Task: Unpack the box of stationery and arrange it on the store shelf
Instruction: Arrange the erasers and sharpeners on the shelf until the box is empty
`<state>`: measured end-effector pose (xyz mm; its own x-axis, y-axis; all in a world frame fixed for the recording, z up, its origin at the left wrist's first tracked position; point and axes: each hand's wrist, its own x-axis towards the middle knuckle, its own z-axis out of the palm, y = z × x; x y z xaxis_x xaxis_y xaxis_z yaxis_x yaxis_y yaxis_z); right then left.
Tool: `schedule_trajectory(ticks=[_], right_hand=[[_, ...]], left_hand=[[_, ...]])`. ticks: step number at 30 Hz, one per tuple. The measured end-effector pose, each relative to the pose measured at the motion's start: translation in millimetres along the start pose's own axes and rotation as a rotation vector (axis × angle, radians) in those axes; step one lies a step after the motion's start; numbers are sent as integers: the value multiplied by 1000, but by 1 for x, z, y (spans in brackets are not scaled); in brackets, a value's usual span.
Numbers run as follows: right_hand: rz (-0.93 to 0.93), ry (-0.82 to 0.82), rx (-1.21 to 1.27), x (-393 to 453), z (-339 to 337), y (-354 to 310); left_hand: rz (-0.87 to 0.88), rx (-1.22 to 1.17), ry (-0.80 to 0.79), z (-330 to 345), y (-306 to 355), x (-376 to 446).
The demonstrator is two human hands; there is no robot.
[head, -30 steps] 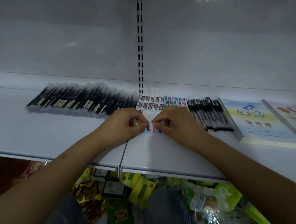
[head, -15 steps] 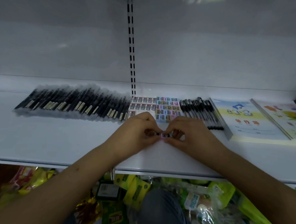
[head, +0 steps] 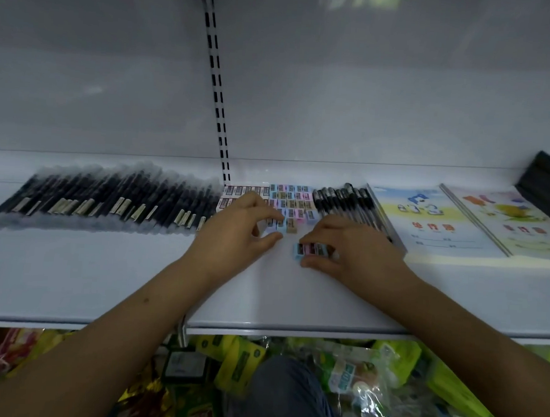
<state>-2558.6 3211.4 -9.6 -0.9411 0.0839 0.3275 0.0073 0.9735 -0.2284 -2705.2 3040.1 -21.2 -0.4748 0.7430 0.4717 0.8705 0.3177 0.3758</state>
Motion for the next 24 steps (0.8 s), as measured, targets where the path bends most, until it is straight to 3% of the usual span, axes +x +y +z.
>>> schedule_trajectory(ticks=[24], right_hand=[[194, 70, -47, 36, 11, 14]], left_hand=[[74, -5, 25, 19, -4, 11]])
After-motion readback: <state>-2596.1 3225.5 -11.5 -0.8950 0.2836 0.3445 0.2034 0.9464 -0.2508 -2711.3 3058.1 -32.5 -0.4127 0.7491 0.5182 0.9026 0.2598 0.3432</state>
